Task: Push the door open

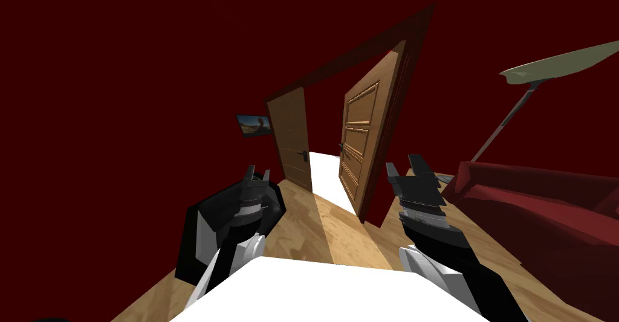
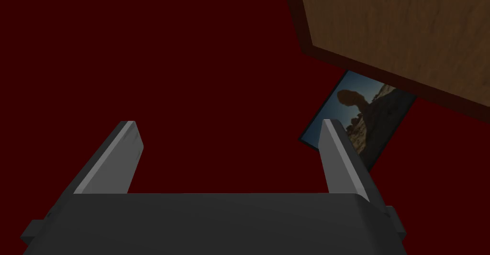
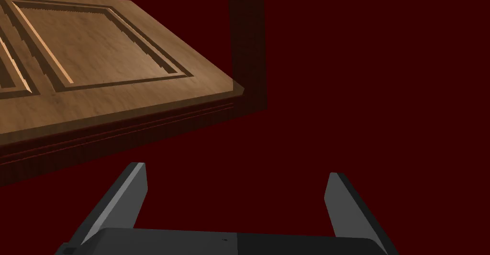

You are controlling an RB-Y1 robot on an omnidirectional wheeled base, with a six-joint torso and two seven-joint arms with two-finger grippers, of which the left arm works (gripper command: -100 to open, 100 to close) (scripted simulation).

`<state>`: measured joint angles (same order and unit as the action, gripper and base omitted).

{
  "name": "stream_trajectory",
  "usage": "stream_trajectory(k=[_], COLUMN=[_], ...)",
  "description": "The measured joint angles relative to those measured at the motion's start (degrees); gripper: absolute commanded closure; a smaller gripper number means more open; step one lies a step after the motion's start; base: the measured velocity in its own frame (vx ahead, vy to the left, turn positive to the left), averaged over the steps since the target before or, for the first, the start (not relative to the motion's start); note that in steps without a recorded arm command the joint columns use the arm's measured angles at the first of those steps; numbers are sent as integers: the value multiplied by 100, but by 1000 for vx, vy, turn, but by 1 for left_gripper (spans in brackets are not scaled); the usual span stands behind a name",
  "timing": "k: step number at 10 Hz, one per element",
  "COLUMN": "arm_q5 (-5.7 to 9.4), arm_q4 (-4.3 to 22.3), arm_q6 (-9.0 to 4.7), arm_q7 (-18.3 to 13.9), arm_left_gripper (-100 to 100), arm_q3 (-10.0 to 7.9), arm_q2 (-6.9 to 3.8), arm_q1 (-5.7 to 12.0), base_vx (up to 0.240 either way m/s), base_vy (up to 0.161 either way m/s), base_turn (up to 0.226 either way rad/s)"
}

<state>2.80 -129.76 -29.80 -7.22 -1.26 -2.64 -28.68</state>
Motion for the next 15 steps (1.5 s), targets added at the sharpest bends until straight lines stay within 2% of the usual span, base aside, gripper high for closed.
stream_trajectory(k=[4,5,7,10,12,15], arm_q5=[-33,-19,-47,-98,-91,-123], arm_q4=[496,623,963,1378,1694,2115], arm_q6=[40,55,1,54,109,98], arm_q7=[-12,-35,-35,-14,-56,-53], arm_left_gripper=[-100,-100,-100,-100,-100,-100], arm_q3=[88,71,131,246,250,329], arm_q2=[-47,-88,-92,-81,-140,-139], arm_q1=[317,403,572,847,1087,1317], base_vx=[125,86,82,93,98,66], base_vy=[93,45,55,78,83,52], base_turn=[-26,-12,-17,-25,-21,-17])
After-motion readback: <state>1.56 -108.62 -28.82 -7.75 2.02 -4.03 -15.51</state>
